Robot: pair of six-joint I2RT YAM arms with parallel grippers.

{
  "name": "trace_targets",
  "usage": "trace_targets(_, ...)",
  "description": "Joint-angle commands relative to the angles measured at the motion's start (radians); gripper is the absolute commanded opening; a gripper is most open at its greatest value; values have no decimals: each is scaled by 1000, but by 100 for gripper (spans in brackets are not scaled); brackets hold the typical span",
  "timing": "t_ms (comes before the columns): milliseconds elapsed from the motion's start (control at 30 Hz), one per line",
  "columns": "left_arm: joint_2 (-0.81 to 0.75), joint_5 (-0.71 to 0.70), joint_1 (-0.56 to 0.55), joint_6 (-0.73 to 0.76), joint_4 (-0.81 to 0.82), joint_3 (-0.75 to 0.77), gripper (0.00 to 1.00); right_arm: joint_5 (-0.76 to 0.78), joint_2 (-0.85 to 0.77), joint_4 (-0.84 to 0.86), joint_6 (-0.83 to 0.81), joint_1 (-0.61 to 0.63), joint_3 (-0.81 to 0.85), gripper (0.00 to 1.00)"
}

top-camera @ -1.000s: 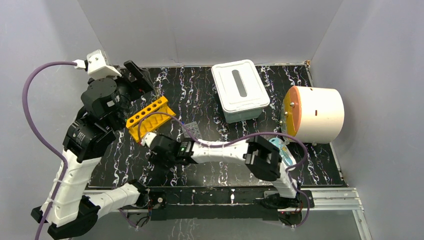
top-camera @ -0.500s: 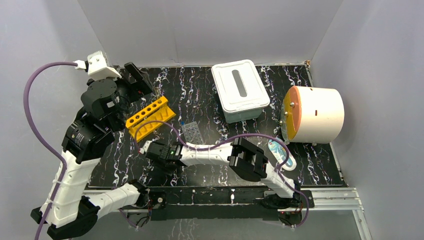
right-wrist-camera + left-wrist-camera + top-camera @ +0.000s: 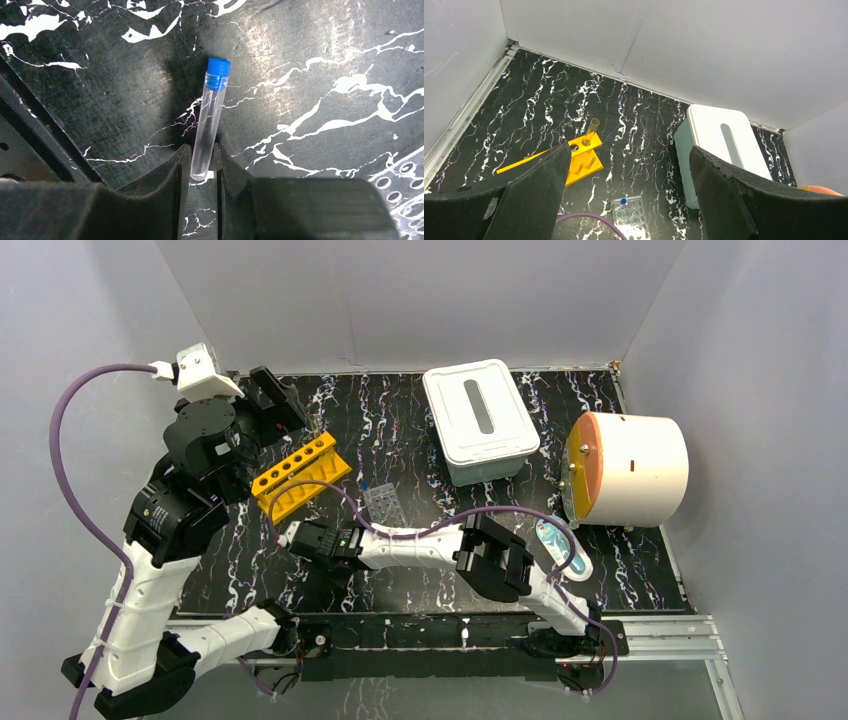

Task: Organize the chemistry lab equipment

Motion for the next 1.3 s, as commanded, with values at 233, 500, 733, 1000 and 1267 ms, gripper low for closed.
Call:
trace_targets(233, -7, -8, 3, -12, -10, 14, 87, 21, 23, -32, 20, -23, -6, 22)
trace_targets(500, 0, 1, 3, -39, -2, 4, 87, 118, -189, 192, 13, -34, -234, 22)
trace_targets(733, 33, 9, 3, -58, 4, -1, 87, 215, -401, 382, 18, -57, -466, 23)
trace_targets(1000, 95, 21, 3, -108, -27, -2, 88, 279, -614, 519, 51, -116, -641, 23)
trace_targets(1267, 216, 39, 20, -174, -132, 46, 89, 267, -727, 513, 163, -238, -748, 24)
